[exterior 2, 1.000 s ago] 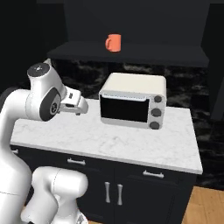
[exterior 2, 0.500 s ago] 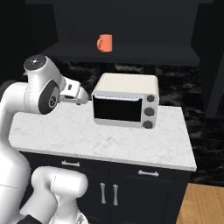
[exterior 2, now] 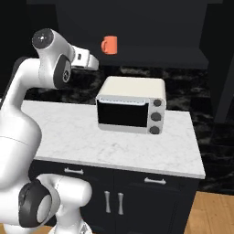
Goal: Gather all objects into one cabinet and sort the glasses and bowls to opposite sides.
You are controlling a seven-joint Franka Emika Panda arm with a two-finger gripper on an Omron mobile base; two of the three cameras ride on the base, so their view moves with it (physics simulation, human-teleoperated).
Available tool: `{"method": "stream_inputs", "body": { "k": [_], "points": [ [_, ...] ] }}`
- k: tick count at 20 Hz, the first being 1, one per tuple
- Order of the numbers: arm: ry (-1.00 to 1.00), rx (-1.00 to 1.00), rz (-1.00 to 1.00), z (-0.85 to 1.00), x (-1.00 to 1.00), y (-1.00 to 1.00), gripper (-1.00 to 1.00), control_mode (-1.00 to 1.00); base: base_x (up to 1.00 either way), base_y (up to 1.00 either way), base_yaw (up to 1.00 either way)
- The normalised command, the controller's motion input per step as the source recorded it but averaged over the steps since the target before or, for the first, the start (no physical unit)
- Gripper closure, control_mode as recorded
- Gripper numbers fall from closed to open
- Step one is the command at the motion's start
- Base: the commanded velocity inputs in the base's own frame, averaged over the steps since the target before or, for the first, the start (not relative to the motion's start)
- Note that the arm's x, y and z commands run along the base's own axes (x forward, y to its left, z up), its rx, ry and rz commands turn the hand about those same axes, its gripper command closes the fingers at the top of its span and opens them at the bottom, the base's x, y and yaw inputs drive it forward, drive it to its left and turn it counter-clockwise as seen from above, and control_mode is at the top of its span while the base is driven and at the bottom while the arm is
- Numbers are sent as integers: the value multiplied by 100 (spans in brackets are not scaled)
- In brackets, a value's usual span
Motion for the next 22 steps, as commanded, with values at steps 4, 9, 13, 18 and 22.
{"method": "stream_inputs", "body": {
  "k": [4,9,13,18,22],
  "points": [
    [-7,0,-6,29,100,1,-100,-100,0,0,0],
    [2,0,-6,34,95,0,-100,-100,0,0,0],
    [11,0,-8,56,88,0,-100,-100,0,0,0],
    [4,0,0,-32,91,0,-100,-100,0,0,0],
    [2,0,0,-47,92,0,-100,-100,0,0,0]
  ]
}}
